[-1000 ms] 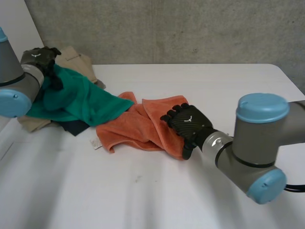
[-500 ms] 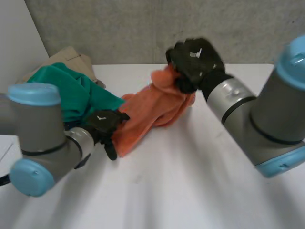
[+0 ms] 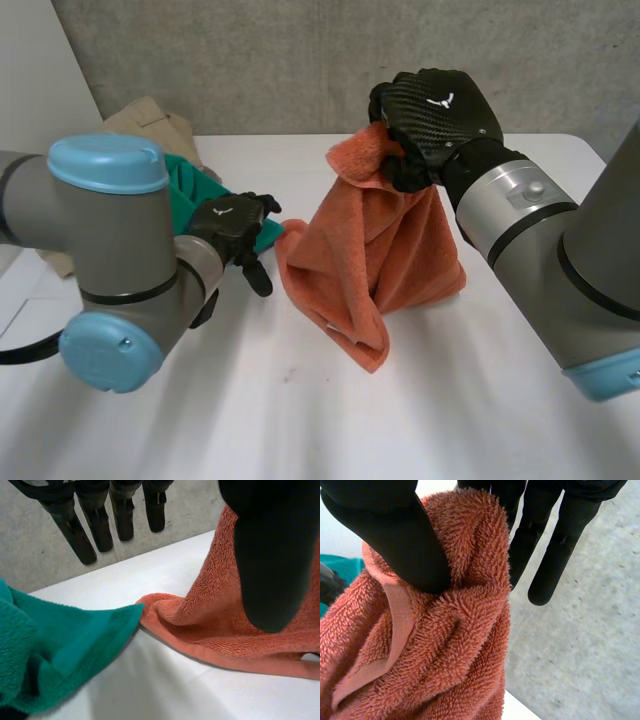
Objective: Fold the laundry.
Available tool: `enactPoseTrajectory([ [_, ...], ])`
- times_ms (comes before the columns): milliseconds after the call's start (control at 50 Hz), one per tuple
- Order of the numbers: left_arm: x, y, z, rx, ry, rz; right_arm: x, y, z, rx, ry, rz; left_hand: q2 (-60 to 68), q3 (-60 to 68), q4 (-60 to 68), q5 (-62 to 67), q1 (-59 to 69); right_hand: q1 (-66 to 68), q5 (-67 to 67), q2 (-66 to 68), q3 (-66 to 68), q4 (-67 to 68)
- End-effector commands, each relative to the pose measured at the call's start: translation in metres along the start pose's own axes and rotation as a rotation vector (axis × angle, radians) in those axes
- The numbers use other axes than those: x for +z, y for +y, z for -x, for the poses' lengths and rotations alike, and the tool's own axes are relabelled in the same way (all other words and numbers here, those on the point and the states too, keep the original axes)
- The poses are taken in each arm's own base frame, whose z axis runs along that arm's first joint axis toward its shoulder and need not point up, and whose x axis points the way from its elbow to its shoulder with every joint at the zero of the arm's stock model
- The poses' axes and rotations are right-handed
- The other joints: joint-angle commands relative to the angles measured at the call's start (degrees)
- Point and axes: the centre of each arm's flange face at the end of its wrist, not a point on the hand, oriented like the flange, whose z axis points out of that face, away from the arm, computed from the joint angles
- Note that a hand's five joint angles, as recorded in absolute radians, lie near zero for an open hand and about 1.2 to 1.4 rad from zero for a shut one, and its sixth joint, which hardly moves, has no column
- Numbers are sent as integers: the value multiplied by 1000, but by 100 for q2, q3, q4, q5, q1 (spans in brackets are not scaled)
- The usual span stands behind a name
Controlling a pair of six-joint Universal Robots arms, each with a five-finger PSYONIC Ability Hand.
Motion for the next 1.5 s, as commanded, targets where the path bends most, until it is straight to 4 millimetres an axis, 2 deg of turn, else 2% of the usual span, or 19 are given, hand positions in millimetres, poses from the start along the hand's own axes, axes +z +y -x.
enactPoseTrajectory([
  [20, -10, 31, -7, -162, 89, 153, -14, -24, 14, 3, -57, -62, -445, -449, -399, -446, -264, 1735, 1420, 1323, 1246, 1160],
  [220, 14, 28, -36, -338, 199, 131, -27, -26, 29, 59, -89, -61, -158, -162, -112, -160, 23, 1735, 1420, 1323, 1246, 1160],
  [320, 6, 20, -35, -345, 151, 147, -18, -6, 3, 53, 11, -11, 6540, 6535, 6585, 6538, 6720, 1735, 1420, 1323, 1246, 1160],
  [340, 4, 18, -32, -342, 137, 143, -16, -1, -4, 49, 27, 4, 6555, 6551, 6601, 6554, 6736, 1735, 1420, 1323, 1246, 1160],
  [400, -8, -2, -17, -308, 91, 101, -7, 25, -31, 17, 97, 69, 6555, 6551, 6601, 6554, 6736, 1735, 1420, 1323, 1246, 1160],
  [460, -18, -18, -9, -243, 91, 58, -3, 49, -43, 2, 113, 140, 6555, 6551, 6601, 6554, 6736, 1735, 1420, 1323, 1246, 1160],
  [500, -21, -27, -4, -159, 105, 28, 0, 69, -43, 2, 88, 194, 6555, 6551, 6601, 6554, 6736, 1735, 1420, 1323, 1246, 1160],
  [620, -11, -27, -2, -5, 157, 53, 4, 109, -26, 54, -16, 297, 6555, 6551, 6601, 6554, 6736, 1735, 1420, 1323, 1246, 1160],
  [720, 24, -9, 3, 53, 123, 142, 15, 138, -6, 118, -114, 354, 6555, 6551, 6601, 6554, 6736, -3032, -3348, -3445, -3521, -3608],
  [760, 35, -4, 7, 64, 93, 163, 18, 144, -5, 121, -118, 377, 6391, 6386, 6436, 6389, 6571, -4098, -4413, -4511, -4587, -4674],
  [800, 49, 0, 15, 77, 36, 192, 19, 144, -12, 122, -104, 421, 5384, 5380, 5430, 5382, 5565, -5265, -5580, -5677, -5754, -5840],
  [840, 55, 0, 20, 78, 6, 203, 21, 138, -21, 114, -86, 435, 4058, 4054, 4104, 4057, 4239, -5265, -5580, -5677, -5754, -5840],
  [860, 55, -7, 23, 79, -15, 200, 22, 128, -29, 101, -73, 431, 2302, 2298, 2348, 2301, 2483, -5265, -5580, -5677, -5754, -5840],
  [940, 48, -23, 27, 79, -24, 188, 25, 93, -51, 40, -38, 388, -200, -204, -154, -202, -19, -5265, -5580, -5677, -5754, -5840],
  [1080, 13, -44, 29, 94, -39, 149, 27, 63, -63, -146, -71, 368, -445, -449, -399, -446, -264, -5265, -5580, -5677, -5754, -5840],
  [1180, -20, -36, 39, 113, -94, 153, 27, 57, -47, -413, -210, 357, -445, -449, -399, -446, -264, -5265, -5580, -5677, -5754, -5840],
  [1360, -57, 18, 37, 143, -118, 190, 41, 82, -12, -698, -475, 238, 1542, 1538, 1588, 1541, 1723, -4276, -4591, -4689, -4765, -4852],
  [1420, -59, 33, 33, 141, -87, 208, 47, 94, -9, -696, -504, 256, 1478, 1474, 1523, 1476, 1658, -3803, -4118, -4215, -4292, -4378],
  [1500, -56, 49, 23, 121, -1, 221, 51, 113, -7, -690, -546, 304, -97, -102, -52, -99, 83, -3280, -3596, -3693, -3769, -3856],
])
